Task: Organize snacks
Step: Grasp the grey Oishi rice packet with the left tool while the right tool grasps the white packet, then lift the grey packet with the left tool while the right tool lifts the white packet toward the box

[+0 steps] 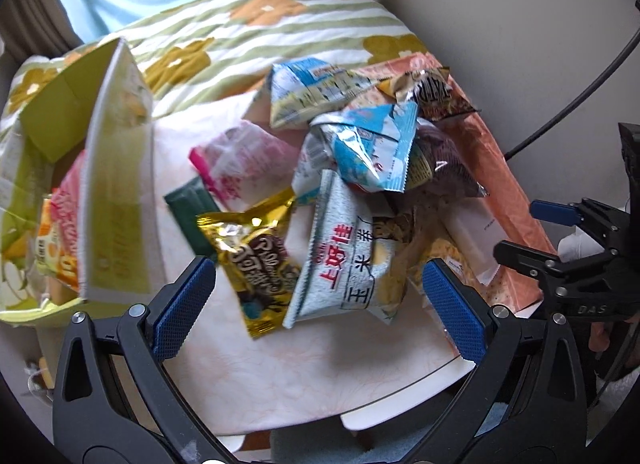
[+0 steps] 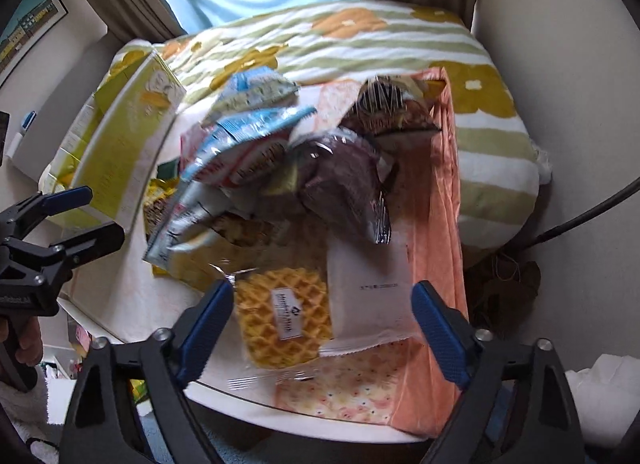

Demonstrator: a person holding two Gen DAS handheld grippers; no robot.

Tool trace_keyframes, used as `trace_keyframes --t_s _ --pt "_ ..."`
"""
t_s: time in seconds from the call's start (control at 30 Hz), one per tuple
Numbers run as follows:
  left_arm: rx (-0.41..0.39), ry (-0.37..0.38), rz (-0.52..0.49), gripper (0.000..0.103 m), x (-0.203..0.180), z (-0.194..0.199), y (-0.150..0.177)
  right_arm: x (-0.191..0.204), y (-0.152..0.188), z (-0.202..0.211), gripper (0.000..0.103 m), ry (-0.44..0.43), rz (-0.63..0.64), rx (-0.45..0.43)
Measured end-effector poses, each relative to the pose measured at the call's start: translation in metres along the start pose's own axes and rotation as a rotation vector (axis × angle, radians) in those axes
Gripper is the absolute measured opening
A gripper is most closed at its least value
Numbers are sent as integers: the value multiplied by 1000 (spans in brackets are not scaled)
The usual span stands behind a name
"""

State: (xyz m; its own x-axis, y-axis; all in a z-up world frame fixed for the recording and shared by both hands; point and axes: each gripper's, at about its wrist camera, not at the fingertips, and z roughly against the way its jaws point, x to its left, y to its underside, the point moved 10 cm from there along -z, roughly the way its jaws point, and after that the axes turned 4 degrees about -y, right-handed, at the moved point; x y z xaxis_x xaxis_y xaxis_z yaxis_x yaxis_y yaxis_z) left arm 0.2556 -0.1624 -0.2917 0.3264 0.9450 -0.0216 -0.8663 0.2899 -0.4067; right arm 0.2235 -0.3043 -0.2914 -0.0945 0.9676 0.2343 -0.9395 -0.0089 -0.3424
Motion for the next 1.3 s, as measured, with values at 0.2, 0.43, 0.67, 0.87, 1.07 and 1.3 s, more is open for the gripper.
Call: trace_keyframes --t_s 0.2,0.43,0.67,0.87,1.07,1.3 --pt "67 1 -24 98 -9 -35 5 -17 2 -32 75 5 1 61" --pt "123 20 -61 88 -12 -58 15 -27 9 -50 74 57 0 122" --pt "129 50 -76 87 -12 -63 15 -35 15 -63 73 96 -7 163" --pt "131 68 -98 87 -17 -69 15 -40 14 -71 73 88 -17 194" --pt "124 57 -138 65 -24 -68 22 -46 13 -76 63 109 0 208" --pt "113 66 -117 57 -20 -65 23 -46 17 -78 60 136 37 199"
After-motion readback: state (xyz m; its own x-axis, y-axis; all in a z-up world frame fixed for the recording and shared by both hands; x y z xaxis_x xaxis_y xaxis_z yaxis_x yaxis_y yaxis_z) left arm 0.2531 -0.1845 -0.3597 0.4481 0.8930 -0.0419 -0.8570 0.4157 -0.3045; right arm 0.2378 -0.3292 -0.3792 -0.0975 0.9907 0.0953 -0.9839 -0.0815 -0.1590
